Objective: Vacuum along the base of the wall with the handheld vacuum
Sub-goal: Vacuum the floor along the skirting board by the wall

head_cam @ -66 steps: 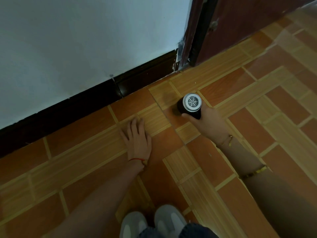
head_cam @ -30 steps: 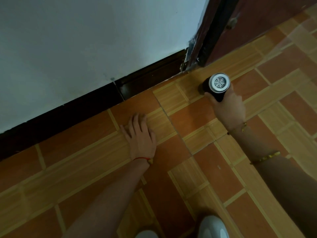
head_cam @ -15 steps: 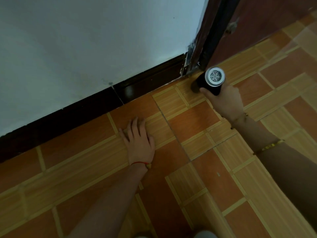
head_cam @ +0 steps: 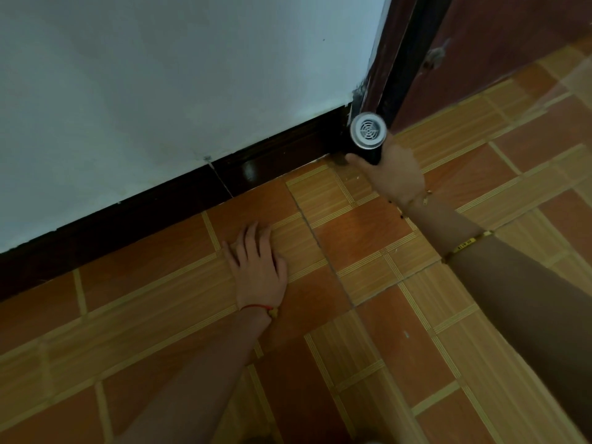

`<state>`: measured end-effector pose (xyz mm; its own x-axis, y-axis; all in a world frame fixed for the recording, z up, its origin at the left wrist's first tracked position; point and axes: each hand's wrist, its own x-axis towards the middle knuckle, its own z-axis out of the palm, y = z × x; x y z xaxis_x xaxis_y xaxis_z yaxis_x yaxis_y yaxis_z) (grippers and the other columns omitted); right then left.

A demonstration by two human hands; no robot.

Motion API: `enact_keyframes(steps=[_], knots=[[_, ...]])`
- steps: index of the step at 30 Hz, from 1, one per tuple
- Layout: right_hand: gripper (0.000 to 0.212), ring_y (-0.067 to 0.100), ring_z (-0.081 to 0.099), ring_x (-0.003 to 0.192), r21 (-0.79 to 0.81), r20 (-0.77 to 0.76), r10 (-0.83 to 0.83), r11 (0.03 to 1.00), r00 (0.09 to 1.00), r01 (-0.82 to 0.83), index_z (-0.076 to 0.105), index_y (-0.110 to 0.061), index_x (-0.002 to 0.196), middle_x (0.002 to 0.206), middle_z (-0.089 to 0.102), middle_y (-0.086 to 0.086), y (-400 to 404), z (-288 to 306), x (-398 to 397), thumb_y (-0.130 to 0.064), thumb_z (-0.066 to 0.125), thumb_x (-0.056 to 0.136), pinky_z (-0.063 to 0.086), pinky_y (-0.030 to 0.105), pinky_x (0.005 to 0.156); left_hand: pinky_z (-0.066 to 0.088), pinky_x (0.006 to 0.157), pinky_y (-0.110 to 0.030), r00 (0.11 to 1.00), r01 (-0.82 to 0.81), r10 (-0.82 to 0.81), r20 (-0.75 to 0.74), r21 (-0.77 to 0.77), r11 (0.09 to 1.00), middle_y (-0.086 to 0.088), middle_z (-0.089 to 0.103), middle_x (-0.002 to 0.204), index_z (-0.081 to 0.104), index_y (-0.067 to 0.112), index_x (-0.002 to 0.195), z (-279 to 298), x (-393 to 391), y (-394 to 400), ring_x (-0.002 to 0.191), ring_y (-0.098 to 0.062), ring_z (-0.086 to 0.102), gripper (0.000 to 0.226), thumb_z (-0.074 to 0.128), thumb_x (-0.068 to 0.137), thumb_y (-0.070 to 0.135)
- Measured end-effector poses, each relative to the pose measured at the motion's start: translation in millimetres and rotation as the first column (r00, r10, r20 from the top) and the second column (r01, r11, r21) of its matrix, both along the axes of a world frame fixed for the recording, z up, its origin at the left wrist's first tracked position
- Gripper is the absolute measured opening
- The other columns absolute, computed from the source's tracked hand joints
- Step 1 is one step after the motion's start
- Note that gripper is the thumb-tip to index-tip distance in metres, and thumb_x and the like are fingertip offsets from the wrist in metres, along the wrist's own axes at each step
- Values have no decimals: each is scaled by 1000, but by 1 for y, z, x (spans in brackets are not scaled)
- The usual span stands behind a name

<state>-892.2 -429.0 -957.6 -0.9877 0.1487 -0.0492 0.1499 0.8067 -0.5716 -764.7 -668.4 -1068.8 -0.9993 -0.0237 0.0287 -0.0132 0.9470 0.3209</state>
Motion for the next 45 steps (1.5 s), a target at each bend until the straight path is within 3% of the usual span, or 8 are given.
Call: enact_keyframes(steps=[4,9,22,26,31,36,42,45], knots=[[92,28,69,89,45,17,-57,997,998,56,55,-11,123,98,71,8,22,2,3,-83,44,66,58,42,76,12,115,-65,1000,2,-2,-9,-3,1000,-10,37,149,40,16,143,0,1,0,141,-31,28,52,36,93,30],[55,4,60,56,17,99,57,998,993,-60,58,-11,116,70,57,-6,40,3,5,-56,61,84,51,28,61,12,115,-65,1000,-3,3,-9,3,1000,-11,38,149,41,15,142,0,0,0,141,-31,27,52,36,93,30],[66,25,65,84,98,70,47,994,996,-54,50,-12,128,103,67,8,35,6,21,-59,61,83,56,41,74,11,116,-64,1000,-4,4,-11,-15,1000,-10,37,149,41,16,142,0,1,1,141,-31,28,52,34,93,33],[61,15,61,57,-30,139,177,984,974,-175,47,-14,132,81,66,0,28,8,23,-52,62,86,55,27,56,10,117,-64,1000,-1,1,-7,-7,1000,-11,37,149,41,15,143,0,0,1,141,-32,28,54,32,93,34],[72,27,65,89,170,60,21,985,998,-31,49,-10,126,105,67,10,28,2,19,-65,57,81,55,39,72,10,116,-64,1000,5,-5,-7,-9,1000,-11,37,149,40,15,143,0,1,0,140,-32,28,54,34,93,33],[60,16,58,69,-14,84,181,983,980,-181,51,-14,130,98,65,2,21,5,20,-52,63,86,52,33,69,12,116,-64,1000,1,-1,-17,-21,1000,-11,38,148,39,16,143,0,1,1,140,-31,28,53,35,93,32],[70,32,66,97,63,-13,-33,997,999,34,50,-9,130,108,68,13,7,-6,5,-60,61,83,51,35,70,10,116,-63,1000,2,-3,-17,-3,1000,-9,37,149,39,17,143,-1,0,0,141,-31,28,51,36,94,32],[72,31,64,102,35,-41,93,995,995,-91,44,-10,137,114,68,12,-11,-6,7,-56,62,84,49,32,74,10,117,-63,1000,0,0,-27,8,1000,-9,38,149,41,17,142,-1,0,0,141,-31,29,51,38,93,31]])
